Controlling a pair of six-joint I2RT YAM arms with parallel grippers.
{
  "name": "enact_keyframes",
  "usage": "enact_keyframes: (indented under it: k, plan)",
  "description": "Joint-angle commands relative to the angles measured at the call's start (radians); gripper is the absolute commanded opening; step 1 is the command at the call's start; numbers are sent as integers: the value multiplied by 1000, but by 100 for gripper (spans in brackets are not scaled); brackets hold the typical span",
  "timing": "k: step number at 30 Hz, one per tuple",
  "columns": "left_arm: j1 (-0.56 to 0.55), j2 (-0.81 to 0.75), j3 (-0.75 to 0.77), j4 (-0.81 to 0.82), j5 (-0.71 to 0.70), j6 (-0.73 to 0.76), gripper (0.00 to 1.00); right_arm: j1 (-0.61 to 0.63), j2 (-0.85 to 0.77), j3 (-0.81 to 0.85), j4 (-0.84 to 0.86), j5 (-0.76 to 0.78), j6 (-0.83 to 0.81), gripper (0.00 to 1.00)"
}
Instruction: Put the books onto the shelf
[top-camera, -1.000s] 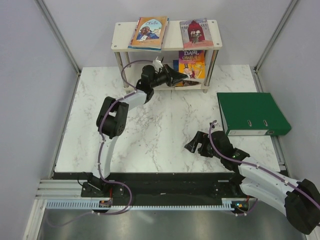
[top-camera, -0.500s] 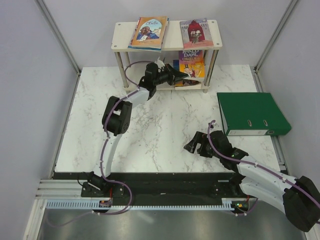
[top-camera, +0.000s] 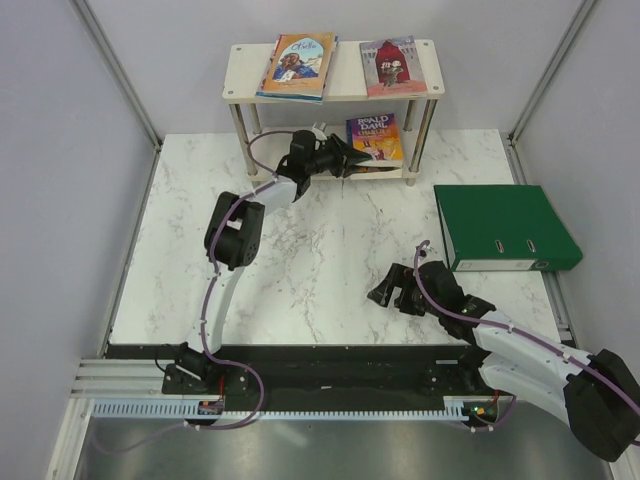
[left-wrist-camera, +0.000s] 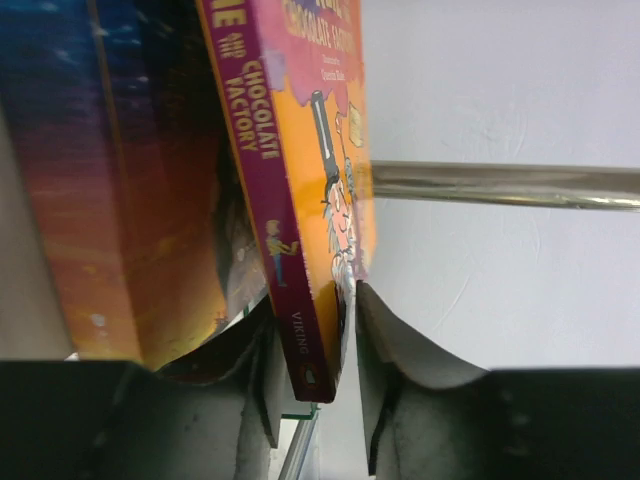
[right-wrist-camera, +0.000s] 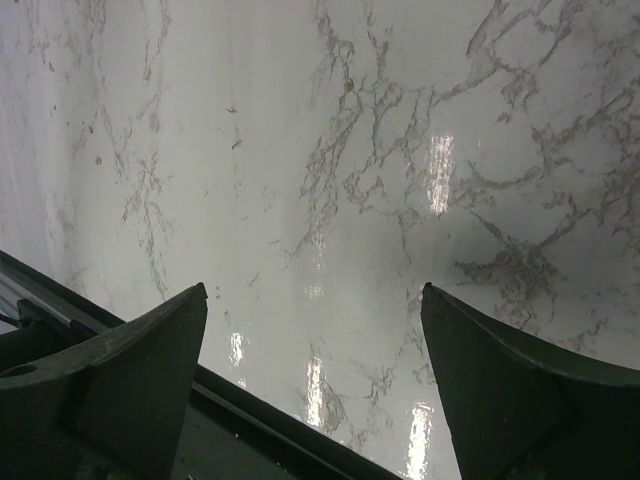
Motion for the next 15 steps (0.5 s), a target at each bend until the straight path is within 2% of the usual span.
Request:
enact_keyframes:
  k: [1,3,9,15]
  plan:
    - [14,-38,5,-30,-2,59,46,3,4,12,30,1,6,94]
    - [17,-49,5,-87,-12,74,54,3,5,10,31,1,6,94]
    - [22,-79,-5,-146,-15,116,69,3,1,10,31,2,10,94]
    - [26,-112,25,-307,-25,168,72,3,-2,7,31,1,9,94]
